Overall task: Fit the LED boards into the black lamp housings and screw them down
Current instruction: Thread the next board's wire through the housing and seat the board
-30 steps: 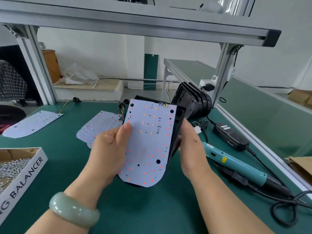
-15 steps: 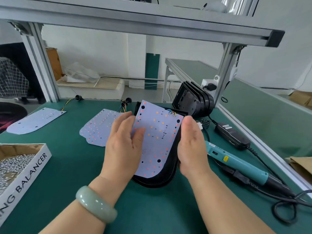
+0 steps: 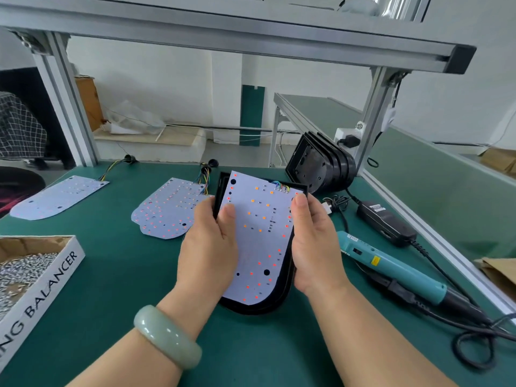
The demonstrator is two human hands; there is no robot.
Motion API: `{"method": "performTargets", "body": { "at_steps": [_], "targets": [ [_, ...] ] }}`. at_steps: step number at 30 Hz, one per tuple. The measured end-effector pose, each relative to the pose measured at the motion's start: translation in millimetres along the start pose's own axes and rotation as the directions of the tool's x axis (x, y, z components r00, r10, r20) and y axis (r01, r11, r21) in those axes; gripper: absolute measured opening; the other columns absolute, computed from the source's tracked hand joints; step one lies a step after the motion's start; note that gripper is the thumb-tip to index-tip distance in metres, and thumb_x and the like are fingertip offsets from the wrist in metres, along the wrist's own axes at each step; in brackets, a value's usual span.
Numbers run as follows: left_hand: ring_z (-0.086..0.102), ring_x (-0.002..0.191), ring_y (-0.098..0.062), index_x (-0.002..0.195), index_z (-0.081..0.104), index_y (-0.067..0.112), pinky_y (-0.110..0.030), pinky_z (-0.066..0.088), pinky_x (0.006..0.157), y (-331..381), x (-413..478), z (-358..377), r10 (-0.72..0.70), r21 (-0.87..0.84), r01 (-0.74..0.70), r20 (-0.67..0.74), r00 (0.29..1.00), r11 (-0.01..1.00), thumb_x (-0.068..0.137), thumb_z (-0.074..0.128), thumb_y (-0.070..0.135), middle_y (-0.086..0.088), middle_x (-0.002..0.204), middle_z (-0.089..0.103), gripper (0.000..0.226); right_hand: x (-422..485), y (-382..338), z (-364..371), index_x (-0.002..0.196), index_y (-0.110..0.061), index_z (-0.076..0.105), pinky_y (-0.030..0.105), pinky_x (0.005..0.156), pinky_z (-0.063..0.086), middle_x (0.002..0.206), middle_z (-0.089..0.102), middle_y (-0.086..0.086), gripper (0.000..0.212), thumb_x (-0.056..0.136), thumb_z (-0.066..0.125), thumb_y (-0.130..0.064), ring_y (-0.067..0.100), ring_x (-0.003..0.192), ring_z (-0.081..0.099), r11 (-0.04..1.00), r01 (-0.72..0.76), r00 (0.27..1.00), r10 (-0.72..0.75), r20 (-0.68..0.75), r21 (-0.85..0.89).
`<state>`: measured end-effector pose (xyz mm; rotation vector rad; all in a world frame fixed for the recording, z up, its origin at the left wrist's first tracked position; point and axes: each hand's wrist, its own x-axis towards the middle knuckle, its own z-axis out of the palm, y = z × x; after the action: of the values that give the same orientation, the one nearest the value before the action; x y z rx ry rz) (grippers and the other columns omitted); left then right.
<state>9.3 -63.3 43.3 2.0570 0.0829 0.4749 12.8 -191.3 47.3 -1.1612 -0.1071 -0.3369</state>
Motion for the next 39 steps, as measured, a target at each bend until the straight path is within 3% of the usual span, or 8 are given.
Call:
{"method": "performTargets", "body": {
  "at_steps": [3, 5, 8, 13, 20, 26, 31, 39],
  "targets": [
    [0.056, 0.099, -0.032, 0.137, 0.029, 0.025, -0.035, 0.036, 0.072, 0, -5, 3, 0.045, 0.15, -0.045, 0.001, 0.999, 0.988, 0.091, 0.034, 0.05, 0.003, 0.118, 0.058, 0.053, -1, -1, 2, 0.108, -0.008, 0.061, 0.035, 0.086, 0.053, 0.098, 0.071, 0.003, 0.043, 0.082, 0.055, -0.042, 0.017, 0.092, 0.065, 0.999, 0.033, 0.997, -0.036, -0.063, -0.041],
    [0.059, 0.094, -0.023, 0.127, 0.041, 0.026, -0.028, 0.035, 0.068, 1, -1, 0, 0.057, 0.051, -0.06, 0.071, 0.996, 0.997, 0.09, 0.05, 0.043, 0.015, 0.103, 0.059, 0.042, 0, -2, -1, 0.106, -0.008, 0.061, 0.039, 0.089, 0.05, 0.096, 0.069, 0.003, 0.034, 0.089, 0.054, -0.037, 0.018, 0.091, 0.063, 0.997, 0.052, 0.993, -0.058, -0.102, -0.06],
    [0.057, 0.064, -0.003, 0.08, 0.053, 0.026, -0.019, 0.035, 0.05, -2, 9, -7, 0.059, -0.036, -0.057, 0.081, 0.995, 0.998, 0.086, 0.063, 0.039, 0.017, 0.072, 0.059, 0.017, 2, -1, -5, 0.101, -0.014, 0.063, 0.036, 0.084, 0.055, 0.095, 0.073, 0.0, 0.016, 0.099, 0.05, -0.021, 0.015, 0.089, 0.067, 0.996, 0.055, 0.994, -0.061, -0.092, -0.066],
    [0.053, 0.054, 0.012, 0.073, 0.052, 0.025, -0.007, 0.037, 0.046, 2, 11, -15, 0.082, -0.111, -0.074, 0.07, 0.994, 0.991, 0.084, 0.066, 0.037, 0.013, 0.065, 0.059, 0.021, 3, -5, -8, 0.102, -0.023, 0.064, 0.04, 0.093, 0.053, 0.097, 0.072, -0.007, 0.024, 0.09, 0.059, -0.003, 0.014, 0.092, 0.066, 0.965, 0.126, 0.992, -0.127, 0.013, -0.228],
    [0.062, 0.065, -0.009, 0.075, 0.065, 0.039, -0.04, 0.055, 0.068, 13, 17, -24, 0.081, -0.385, -0.07, 0.012, 0.997, 0.92, 0.082, 0.071, 0.038, 0.011, 0.075, 0.07, 0.01, -3, -8, -3, 0.098, -0.027, 0.062, 0.014, 0.073, 0.049, 0.088, 0.071, -0.014, 0.024, 0.079, 0.062, -0.014, 0.002, 0.08, 0.065, 0.925, 0.266, 0.962, -0.237, 0.136, -0.272],
    [0.067, 0.072, -0.004, 0.078, 0.067, 0.049, -0.024, 0.056, 0.066, 22, 14, -33, 0.201, -0.509, -0.107, 0.133, 0.97, 0.854, 0.079, 0.069, 0.031, 0.017, 0.079, 0.072, 0.018, 1, -14, -8, 0.095, -0.032, 0.065, 0.03, 0.084, 0.051, 0.09, 0.069, -0.01, 0.027, 0.078, 0.063, -0.012, 0.012, 0.086, 0.063, 0.94, 0.267, 0.957, -0.233, 0.174, -0.212],
    [0.061, 0.058, 0.007, 0.07, 0.068, 0.039, -0.009, 0.048, 0.054, 23, 11, -30, 0.191, -0.466, -0.165, 0.009, 0.982, 0.87, 0.083, 0.071, 0.012, 0.024, 0.065, 0.068, 0.031, -2, -12, -10, 0.107, -0.027, 0.059, 0.026, 0.086, 0.05, 0.099, 0.07, -0.008, 0.027, 0.083, 0.058, -0.016, 0.011, 0.095, 0.065, 0.943, 0.233, 0.957, -0.18, 0.226, -0.239],
    [0.062, 0.062, 0.0, 0.071, 0.066, 0.048, -0.022, 0.052, 0.061, 23, 12, -26, 0.168, -0.45, -0.146, 0.01, 0.986, 0.881, 0.084, 0.072, 0.021, 0.022, 0.069, 0.068, 0.031, -3, -10, -5, 0.095, -0.04, 0.064, 0.034, 0.088, 0.052, 0.096, 0.07, -0.006, 0.029, 0.081, 0.058, -0.015, 0.014, 0.091, 0.065, 0.951, 0.217, 0.973, -0.191, 0.133, -0.222]
  ]
}}
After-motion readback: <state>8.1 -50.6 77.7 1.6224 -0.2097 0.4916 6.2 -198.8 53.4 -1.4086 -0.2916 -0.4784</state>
